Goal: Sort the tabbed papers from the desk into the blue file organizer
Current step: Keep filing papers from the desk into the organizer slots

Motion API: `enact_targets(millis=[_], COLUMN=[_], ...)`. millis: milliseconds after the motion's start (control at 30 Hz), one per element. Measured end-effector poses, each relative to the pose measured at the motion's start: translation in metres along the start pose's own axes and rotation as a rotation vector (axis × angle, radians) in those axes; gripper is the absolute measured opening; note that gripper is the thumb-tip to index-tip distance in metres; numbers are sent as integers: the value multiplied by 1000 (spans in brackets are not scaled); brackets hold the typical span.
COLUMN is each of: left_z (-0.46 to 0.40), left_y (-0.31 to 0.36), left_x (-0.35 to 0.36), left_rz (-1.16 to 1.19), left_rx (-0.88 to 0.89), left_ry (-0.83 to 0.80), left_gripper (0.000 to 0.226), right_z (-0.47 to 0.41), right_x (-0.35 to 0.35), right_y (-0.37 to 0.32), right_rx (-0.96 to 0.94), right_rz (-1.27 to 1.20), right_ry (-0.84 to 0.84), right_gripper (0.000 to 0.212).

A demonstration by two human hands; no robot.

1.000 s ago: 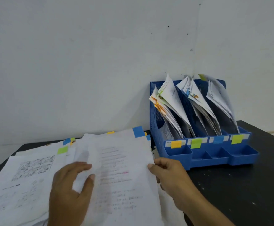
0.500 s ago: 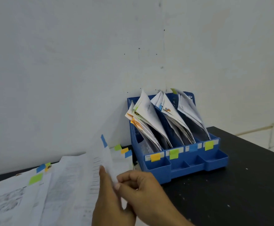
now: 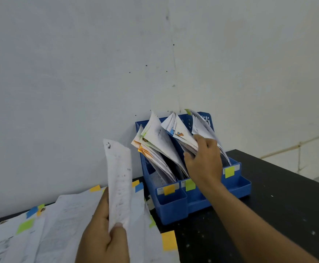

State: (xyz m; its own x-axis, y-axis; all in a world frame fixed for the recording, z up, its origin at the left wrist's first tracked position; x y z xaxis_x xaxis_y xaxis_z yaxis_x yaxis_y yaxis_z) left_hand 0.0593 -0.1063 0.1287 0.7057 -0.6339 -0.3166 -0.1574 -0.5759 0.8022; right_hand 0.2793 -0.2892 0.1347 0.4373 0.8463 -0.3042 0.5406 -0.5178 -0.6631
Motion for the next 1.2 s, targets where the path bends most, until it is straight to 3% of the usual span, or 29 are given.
enact_targets(millis=[33, 133, 233, 367, 467, 800, 933, 1200], left_z=[-1, -4, -13, -26, -41, -120, -147, -174], left_y=[6, 17, 38, 62, 79, 104, 97, 65], left_x=[0, 5, 4, -2, 9, 86, 121, 185], left_rz=[12, 9, 50, 138, 182, 254, 223, 352], left_rx=[-3, -1, -9, 2, 7, 23, 27, -137], left_ry=[-3, -42, -139, -181, -212, -258, -191, 0], left_gripper=[59, 72, 69, 61, 60, 55, 55, 59], right_z=[-9, -25, -38, -61, -70, -86, -91, -96], right_x=[7, 26, 30, 14, 3, -11, -16, -17], right_y=[2, 9, 11, 25, 34, 51, 57, 66], right_rx=[-25, -67, -136, -30, 68, 184, 198, 205], right_rz=[110, 365, 463, 279, 165, 31, 10, -59], right_ry=[-31, -146, -186, -189, -206, -224, -205, -196], right_gripper=[62, 79, 63, 21, 12, 15, 18, 20])
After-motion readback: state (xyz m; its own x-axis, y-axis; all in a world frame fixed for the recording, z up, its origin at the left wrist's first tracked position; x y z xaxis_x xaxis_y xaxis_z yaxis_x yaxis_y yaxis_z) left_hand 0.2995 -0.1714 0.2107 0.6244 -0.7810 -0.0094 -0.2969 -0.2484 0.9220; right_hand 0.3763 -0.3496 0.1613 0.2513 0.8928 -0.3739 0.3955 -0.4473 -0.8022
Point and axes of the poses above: each hand's wrist, its own z-axis away from the middle knuckle, its own x-axis out of the palm, y = z × x, the point moved 6 cm from there along -z, towards the middle knuckle, and after that the axes turned 11 degrees about -z, right-handed, at the moved point
